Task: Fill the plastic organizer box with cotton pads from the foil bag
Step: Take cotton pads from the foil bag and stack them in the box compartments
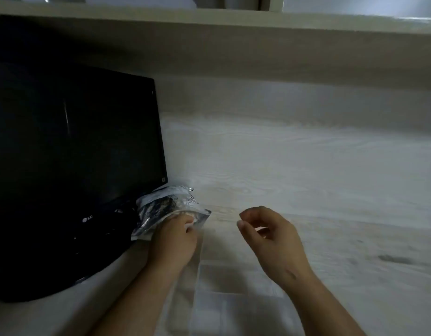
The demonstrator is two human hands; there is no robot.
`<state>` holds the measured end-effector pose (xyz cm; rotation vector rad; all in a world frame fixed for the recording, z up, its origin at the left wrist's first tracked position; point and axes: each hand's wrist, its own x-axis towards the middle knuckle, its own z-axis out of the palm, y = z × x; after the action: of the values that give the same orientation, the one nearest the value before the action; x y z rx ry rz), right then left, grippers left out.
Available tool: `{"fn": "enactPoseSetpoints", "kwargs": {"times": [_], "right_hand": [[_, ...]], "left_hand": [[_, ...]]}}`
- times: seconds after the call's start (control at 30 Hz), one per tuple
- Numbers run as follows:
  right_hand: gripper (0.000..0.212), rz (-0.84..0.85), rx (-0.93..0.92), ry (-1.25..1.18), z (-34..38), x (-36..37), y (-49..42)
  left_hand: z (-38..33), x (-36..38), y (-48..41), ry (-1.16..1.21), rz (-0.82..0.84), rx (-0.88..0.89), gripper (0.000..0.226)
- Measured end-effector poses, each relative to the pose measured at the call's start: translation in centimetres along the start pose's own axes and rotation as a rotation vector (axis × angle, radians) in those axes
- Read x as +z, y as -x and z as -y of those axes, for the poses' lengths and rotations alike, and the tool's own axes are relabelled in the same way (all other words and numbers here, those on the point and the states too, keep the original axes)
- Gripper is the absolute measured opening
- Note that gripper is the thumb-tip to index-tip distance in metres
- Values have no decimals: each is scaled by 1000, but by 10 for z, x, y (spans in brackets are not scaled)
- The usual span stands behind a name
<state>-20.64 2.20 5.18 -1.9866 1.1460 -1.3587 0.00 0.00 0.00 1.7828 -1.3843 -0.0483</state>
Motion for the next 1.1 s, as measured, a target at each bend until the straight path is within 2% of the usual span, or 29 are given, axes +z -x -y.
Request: {"fn": "enactPoseSetpoints", "kwargs": {"times": [0.13,0.37,0.5,0.9,1.1], "right_hand": [[7,68,47,114,-4,-1,0],[7,138,74,247,-4,-4,3],[7,148,88,260,-4,-5,4],[7,171,57,307,-2,-1,5],[8,176,57,304,-3,-1,7]], "left_hand": [[10,5,0,-241,153,13,30],[18,12,0,-352,309,6,55],[21,15,1,-393,421,-56,63],[15,8,4,-448,480,-145,59],[15,5,5,-401,412,-166,48]]}}
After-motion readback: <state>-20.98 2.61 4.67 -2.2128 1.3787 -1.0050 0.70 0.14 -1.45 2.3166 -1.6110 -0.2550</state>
